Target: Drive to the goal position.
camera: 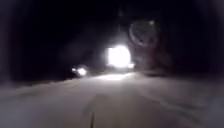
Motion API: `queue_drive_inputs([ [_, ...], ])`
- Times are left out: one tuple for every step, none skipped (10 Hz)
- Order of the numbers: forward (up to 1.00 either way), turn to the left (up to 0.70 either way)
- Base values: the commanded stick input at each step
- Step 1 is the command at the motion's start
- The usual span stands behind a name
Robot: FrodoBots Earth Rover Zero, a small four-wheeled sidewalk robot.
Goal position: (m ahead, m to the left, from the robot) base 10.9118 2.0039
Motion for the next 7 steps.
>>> queue_drive_inputs([
  [1.00,0.00],
  [1.00,0.00],
  [1.00,0.00],
  [1.00,0.00],
  [1.00,0.00],
  [1.00,0.00],
  [1.00,0.00],
])
